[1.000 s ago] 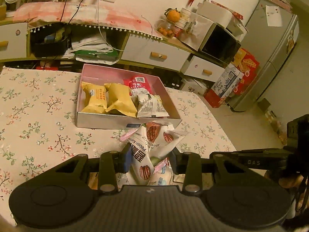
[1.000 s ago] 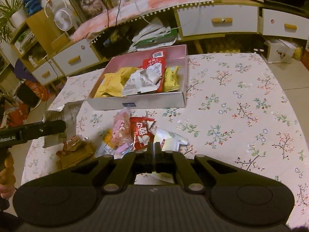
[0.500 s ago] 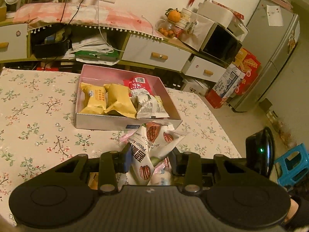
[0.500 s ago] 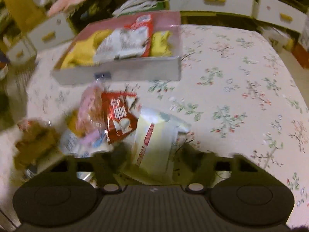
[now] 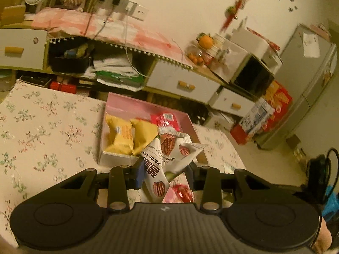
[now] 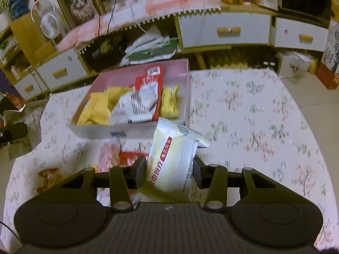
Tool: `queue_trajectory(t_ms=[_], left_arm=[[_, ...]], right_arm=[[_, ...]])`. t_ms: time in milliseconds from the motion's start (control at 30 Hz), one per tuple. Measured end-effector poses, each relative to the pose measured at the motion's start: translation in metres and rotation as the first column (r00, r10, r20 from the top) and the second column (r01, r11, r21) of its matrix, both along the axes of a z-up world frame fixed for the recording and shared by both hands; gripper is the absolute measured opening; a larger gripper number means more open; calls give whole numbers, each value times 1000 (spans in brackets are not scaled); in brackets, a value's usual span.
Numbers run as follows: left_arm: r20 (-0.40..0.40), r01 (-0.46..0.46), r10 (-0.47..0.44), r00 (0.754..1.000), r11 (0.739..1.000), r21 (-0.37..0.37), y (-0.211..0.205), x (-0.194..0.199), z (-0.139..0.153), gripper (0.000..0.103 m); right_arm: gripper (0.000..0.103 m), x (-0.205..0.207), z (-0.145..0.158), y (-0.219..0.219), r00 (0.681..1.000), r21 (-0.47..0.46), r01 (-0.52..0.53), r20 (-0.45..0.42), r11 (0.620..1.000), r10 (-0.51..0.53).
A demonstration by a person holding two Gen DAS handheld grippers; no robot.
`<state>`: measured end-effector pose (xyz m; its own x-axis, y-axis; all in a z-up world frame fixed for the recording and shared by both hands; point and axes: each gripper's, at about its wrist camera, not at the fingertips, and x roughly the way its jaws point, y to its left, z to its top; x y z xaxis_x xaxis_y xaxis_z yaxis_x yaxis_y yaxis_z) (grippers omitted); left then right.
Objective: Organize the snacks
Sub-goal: 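Drop the white bags into the pink box with both grippers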
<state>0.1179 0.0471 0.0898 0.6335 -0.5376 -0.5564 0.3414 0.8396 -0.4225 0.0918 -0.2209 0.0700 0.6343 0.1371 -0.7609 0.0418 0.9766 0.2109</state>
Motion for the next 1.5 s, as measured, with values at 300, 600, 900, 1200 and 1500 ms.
queue_trajectory(t_ms=[300,600,900,1200,1500], left_arm=[[-9,-63,62,998,998,-13,-20,55,-1,44],[9,-103,102,995,993,65,-38,116,-17,44],[16,-94,93,996,984,149,-48,155,-42,46],[-22,-120,120,992,992,28,-12,151,-31,62],[-82,-149,149,985,989,7,0,94,14,66]], right_arm=[[42,54,13,0,995,4,-57,81,998,57],[42,111,4,14,990,28,-104,97,994,101],[43,160,9,41,964,169,-255,124,952,236],[53,176,-5,49,984,246,-172,86,954,155],[54,115,32,19,995,232,-85,65,969,72]])
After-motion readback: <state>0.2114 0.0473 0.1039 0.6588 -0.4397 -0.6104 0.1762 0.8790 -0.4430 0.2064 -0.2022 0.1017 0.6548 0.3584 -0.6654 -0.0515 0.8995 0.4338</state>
